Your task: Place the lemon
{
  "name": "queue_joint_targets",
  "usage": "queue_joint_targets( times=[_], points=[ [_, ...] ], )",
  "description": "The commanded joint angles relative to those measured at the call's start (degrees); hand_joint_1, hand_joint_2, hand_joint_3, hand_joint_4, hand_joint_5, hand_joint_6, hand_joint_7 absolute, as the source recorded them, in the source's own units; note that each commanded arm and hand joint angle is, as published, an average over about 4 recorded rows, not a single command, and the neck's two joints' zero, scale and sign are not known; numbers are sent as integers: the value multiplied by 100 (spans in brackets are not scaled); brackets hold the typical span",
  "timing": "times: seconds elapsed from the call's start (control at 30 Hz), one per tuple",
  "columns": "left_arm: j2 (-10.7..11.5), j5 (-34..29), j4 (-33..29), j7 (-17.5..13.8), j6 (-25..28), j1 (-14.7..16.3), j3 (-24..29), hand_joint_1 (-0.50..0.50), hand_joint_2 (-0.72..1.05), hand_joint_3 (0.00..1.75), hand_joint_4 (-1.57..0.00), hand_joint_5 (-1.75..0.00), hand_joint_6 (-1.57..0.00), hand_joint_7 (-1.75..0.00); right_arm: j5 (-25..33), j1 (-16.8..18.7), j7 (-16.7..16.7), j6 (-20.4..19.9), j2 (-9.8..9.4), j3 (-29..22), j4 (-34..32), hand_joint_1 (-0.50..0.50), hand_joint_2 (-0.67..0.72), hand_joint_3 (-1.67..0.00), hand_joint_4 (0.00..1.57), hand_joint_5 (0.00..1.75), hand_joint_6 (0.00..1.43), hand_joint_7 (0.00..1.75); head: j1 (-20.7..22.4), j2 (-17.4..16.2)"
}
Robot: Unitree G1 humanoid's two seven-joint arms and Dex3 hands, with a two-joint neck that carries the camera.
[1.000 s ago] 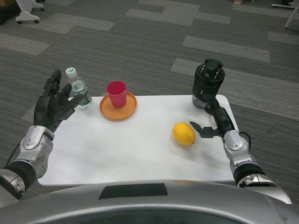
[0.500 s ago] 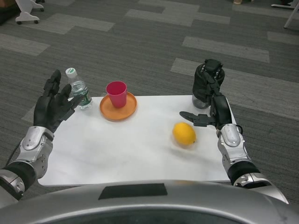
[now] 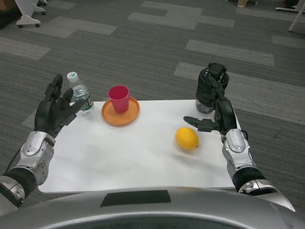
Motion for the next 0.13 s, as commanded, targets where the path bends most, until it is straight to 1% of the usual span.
queue_joint_targets(
  times=[0.03, 0.13],
  points=[
    [76, -6, 40, 1, -11, -46, 17, 50, 105, 7, 0, -21, 0, 0, 80, -46, -43, -66, -20, -13, -28, 8, -29, -40, 0, 107, 0, 14, -9, 57],
    [76, -6, 40, 1, -11, -46, 17, 50, 105, 9, 0, -21, 0, 0, 86, -46, -43, -66, -20, -10, -35, 8, -29, -40, 0, 107, 0, 14, -17, 124]
  ],
)
